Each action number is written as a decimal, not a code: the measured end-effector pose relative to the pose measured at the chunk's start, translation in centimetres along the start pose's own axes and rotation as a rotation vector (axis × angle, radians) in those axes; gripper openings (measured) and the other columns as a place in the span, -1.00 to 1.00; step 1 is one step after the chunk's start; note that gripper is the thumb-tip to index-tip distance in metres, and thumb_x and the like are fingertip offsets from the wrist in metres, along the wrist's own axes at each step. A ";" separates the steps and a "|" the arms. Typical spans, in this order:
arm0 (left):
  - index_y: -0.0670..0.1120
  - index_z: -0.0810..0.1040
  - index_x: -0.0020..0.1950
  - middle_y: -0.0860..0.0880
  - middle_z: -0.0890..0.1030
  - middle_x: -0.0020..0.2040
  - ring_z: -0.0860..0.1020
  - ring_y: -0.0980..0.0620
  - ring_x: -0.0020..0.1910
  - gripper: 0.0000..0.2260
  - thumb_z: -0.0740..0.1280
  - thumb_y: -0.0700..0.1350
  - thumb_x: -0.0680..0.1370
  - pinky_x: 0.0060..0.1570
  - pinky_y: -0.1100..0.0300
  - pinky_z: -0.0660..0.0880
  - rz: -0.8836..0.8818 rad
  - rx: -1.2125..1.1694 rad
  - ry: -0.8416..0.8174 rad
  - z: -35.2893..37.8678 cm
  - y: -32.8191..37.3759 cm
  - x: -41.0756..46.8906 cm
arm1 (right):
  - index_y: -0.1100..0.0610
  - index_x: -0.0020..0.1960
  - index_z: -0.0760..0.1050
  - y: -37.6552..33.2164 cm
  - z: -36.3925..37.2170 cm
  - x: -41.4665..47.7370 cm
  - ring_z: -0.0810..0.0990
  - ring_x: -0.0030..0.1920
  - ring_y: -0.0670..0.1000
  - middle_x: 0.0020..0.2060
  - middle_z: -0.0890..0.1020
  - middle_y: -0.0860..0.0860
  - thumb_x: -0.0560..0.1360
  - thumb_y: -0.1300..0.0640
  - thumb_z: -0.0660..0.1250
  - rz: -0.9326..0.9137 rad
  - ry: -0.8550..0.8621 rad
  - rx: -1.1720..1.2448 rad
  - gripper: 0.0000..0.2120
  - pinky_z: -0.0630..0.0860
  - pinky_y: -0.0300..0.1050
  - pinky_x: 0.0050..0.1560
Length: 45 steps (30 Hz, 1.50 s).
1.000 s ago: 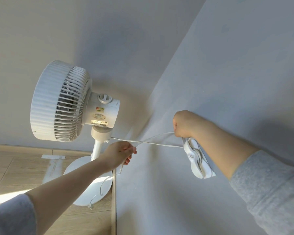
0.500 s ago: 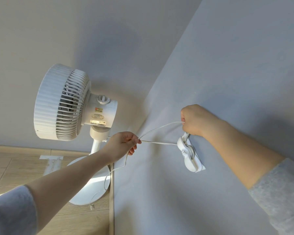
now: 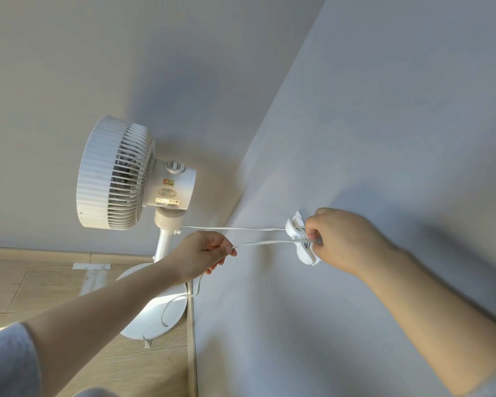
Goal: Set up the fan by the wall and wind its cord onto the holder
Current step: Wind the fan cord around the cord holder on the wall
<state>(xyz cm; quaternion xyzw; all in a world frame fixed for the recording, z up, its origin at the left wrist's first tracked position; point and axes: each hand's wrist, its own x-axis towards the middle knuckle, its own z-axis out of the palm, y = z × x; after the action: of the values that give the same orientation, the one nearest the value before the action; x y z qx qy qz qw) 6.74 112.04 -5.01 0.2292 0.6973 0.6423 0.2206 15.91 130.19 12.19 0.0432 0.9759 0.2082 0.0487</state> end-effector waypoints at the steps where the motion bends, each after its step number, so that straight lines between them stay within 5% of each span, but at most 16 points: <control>1: -0.07 0.63 -0.19 0.10 0.50 -0.49 0.40 0.14 -0.51 -0.82 0.28 -0.19 0.55 -0.41 0.28 0.40 -0.007 0.011 -0.017 0.3 -0.1 -0.4 | 0.05 -0.01 0.54 -0.1 0.1 -0.8 0.58 -0.04 0.08 -0.02 0.55 -0.02 0.49 0.15 0.23 -0.001 -0.007 -0.007 -0.86 0.46 -0.11 -0.11; 11: -0.03 0.63 -0.18 0.06 0.58 -0.37 0.49 0.14 -0.46 -0.91 0.35 -0.11 0.50 -0.40 0.31 0.46 -0.060 0.120 -0.207 3.4 -0.6 -3.9 | 0.07 0.27 0.42 -2.3 3.3 -4.8 0.47 0.17 0.11 0.16 0.45 0.04 0.51 0.20 0.22 0.067 -0.041 -0.131 -0.67 0.45 -0.09 -0.07; 17: -0.14 0.63 -0.11 0.00 0.62 -0.32 0.58 0.06 -0.35 -0.86 0.29 -0.16 0.54 -0.30 0.27 0.54 -0.095 0.079 -0.231 5.2 -1.3 -5.0 | 0.17 0.16 0.52 -4.0 5.1 -6.1 0.42 0.20 0.15 0.21 0.41 0.09 0.46 0.29 0.25 0.113 -0.067 -0.201 -0.72 0.48 -0.05 0.02; 21: -0.18 0.64 -0.13 -0.04 0.63 -0.32 0.59 0.02 -0.32 -0.86 0.29 -0.19 0.53 -0.22 0.18 0.58 -0.129 0.082 -0.182 5.6 -1.6 -5.5 | 0.28 -0.30 0.67 -5.1 6.3 -6.7 0.64 -0.30 0.15 -0.22 0.65 0.18 -0.14 0.23 0.60 0.205 0.017 -0.141 -0.59 0.53 -0.16 -0.45; 23: -0.20 0.65 -0.12 -0.05 0.64 -0.32 0.59 0.04 -0.35 -0.86 0.31 -0.19 0.52 -0.27 0.22 0.58 -0.144 0.126 -0.121 5.4 -1.7 -5.4 | 0.36 -0.04 0.64 -5.3 6.9 -6.9 0.65 -0.16 0.17 -0.02 0.64 0.26 0.00 0.18 0.60 0.248 -0.068 -0.116 -0.44 0.58 -0.11 -0.30; 25: -0.22 0.65 -0.14 -0.05 0.65 -0.34 0.59 0.06 -0.39 -0.88 0.35 -0.20 0.50 -0.31 0.24 0.57 -0.152 0.160 -0.059 5.2 -1.7 -5.2 | 0.38 0.38 0.29 -5.5 8.2 -7.2 0.53 0.16 0.17 0.27 0.47 0.23 0.41 0.15 0.37 0.218 -0.078 -0.074 -0.37 0.52 -0.05 0.05; 27: -0.22 0.66 -0.16 -0.05 0.66 -0.35 0.59 0.07 -0.41 -0.89 0.38 -0.20 0.48 -0.30 0.23 0.59 -0.156 0.185 -0.011 5.0 -1.8 -5.0 | 0.30 0.49 0.11 -5.4 8.9 -7.2 0.48 0.22 0.15 0.27 0.47 0.17 0.52 0.16 0.22 0.175 -0.040 -0.045 -0.39 0.46 -0.05 0.13; 29: -0.20 0.67 -0.18 -0.04 0.67 -0.35 0.59 0.07 -0.41 -0.91 0.40 -0.19 0.46 -0.27 0.21 0.61 -0.167 0.215 0.020 5.0 -1.9 -4.7 | 0.22 0.33 0.32 -5.5 8.4 -7.3 0.53 0.14 0.14 0.15 0.56 0.12 0.52 0.21 0.20 0.116 0.037 0.008 -0.61 0.43 -0.06 -0.11; 32: -0.17 0.68 -0.20 -0.03 0.67 -0.36 0.60 0.07 -0.40 -0.92 0.41 -0.19 0.45 -0.25 0.21 0.61 -0.187 0.233 0.061 5.4 -2.3 -4.3 | 0.09 -0.02 0.42 -6.0 6.6 -7.0 0.55 0.04 0.12 0.02 0.57 0.09 0.52 0.22 0.18 0.033 0.069 0.096 -0.92 0.10 -0.18 -0.46; 37: -0.16 0.67 -0.24 -0.02 0.66 -0.38 0.59 0.08 -0.42 -0.92 0.41 -0.20 0.45 -0.31 0.25 0.59 -0.216 0.242 0.064 6.9 -3.1 -3.7 | 0.15 0.03 0.51 -5.9 6.0 -5.1 0.54 0.07 0.12 0.03 0.53 0.09 0.48 0.29 0.27 -0.054 0.104 0.045 -0.84 0.28 -0.12 -0.25; 40: -0.16 0.67 -0.23 -0.02 0.67 -0.37 0.60 0.08 -0.40 -0.91 0.40 -0.18 0.45 -0.27 0.21 0.61 -0.235 0.252 0.072 7.4 -4.0 -3.2 | 0.17 -0.03 0.51 -5.3 6.0 -3.7 0.52 -0.16 0.11 -0.13 0.48 0.10 0.46 0.36 0.25 -0.131 0.023 -0.048 -0.83 0.21 -0.15 -0.34; 42: -0.16 0.66 -0.23 -0.03 0.67 -0.37 0.59 0.08 -0.40 -0.90 0.40 -0.17 0.45 -0.23 0.17 0.61 -0.242 0.254 0.097 7.4 -4.5 -2.8 | 0.15 -0.26 0.37 -5.1 6.4 -2.7 0.31 -0.42 0.02 -0.34 0.29 0.04 0.43 0.41 0.24 -0.152 -0.051 -0.121 -0.80 0.06 -0.18 -0.45; 45: -0.15 0.64 -0.28 0.00 0.65 -0.41 0.56 0.11 -0.45 -0.86 0.41 -0.13 0.45 -0.29 0.21 0.58 -0.232 0.271 0.115 6.9 -5.2 -2.0 | 0.12 -0.41 0.12 -4.9 7.5 -0.8 0.15 -0.47 -0.05 -0.42 0.19 0.00 0.41 0.45 0.23 -0.198 -0.114 -0.136 -0.60 0.05 -0.20 -0.47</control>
<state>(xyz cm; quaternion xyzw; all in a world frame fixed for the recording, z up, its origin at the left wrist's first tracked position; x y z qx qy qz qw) 12.32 115.95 -10.74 0.1378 0.8106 0.5250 0.2198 17.28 128.60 3.45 -0.0453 0.9547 0.2653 0.1270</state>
